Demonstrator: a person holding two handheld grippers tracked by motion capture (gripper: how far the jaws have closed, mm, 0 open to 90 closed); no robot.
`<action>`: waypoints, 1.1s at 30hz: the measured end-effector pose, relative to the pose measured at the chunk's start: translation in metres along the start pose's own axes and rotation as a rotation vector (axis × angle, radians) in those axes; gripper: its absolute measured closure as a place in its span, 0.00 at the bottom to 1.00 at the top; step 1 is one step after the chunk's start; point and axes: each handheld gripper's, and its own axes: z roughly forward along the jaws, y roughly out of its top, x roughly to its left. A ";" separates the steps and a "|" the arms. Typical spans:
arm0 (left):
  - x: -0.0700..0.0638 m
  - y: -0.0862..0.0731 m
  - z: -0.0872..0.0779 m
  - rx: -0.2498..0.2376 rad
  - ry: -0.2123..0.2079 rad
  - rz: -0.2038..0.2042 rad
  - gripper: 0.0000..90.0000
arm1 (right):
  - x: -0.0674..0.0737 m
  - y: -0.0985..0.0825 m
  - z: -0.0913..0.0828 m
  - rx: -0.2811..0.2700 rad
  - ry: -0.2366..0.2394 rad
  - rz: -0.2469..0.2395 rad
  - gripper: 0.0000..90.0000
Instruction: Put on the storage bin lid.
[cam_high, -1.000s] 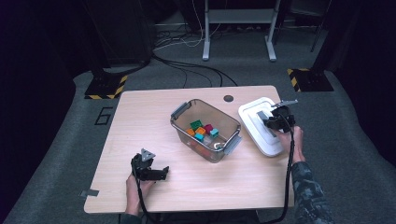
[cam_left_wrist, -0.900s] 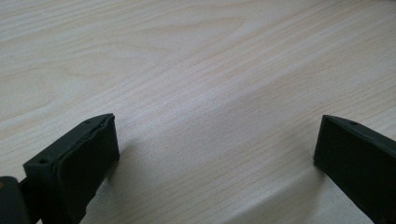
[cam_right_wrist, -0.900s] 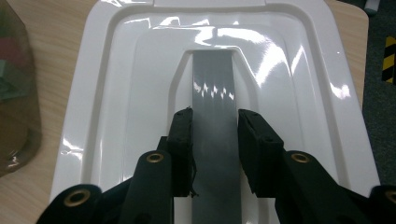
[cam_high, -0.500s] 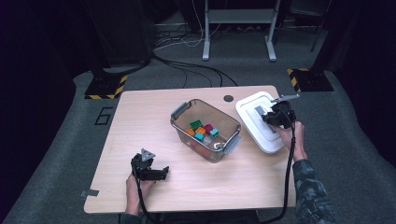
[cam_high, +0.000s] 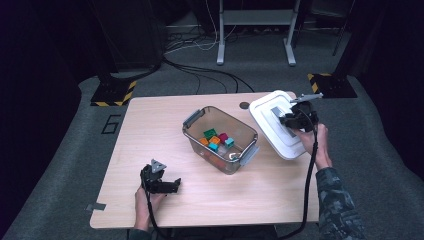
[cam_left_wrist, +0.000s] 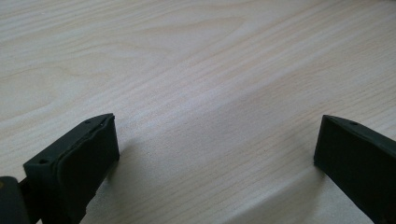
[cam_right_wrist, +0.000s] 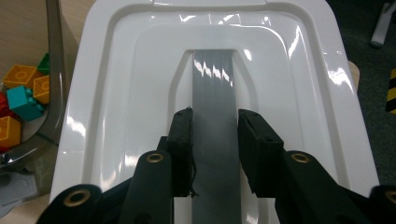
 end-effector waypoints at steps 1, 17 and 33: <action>0.000 0.000 0.000 0.000 -0.001 0.001 0.00 | 0.001 0.002 -0.001 -0.004 0.001 -0.004 0.75; 0.000 0.000 0.000 0.000 0.000 0.000 0.00 | 0.027 0.030 -0.019 -0.019 0.061 -0.050 0.75; 0.000 0.000 0.000 0.003 -0.002 0.006 0.00 | 0.078 0.055 -0.015 -0.003 0.147 -0.119 0.75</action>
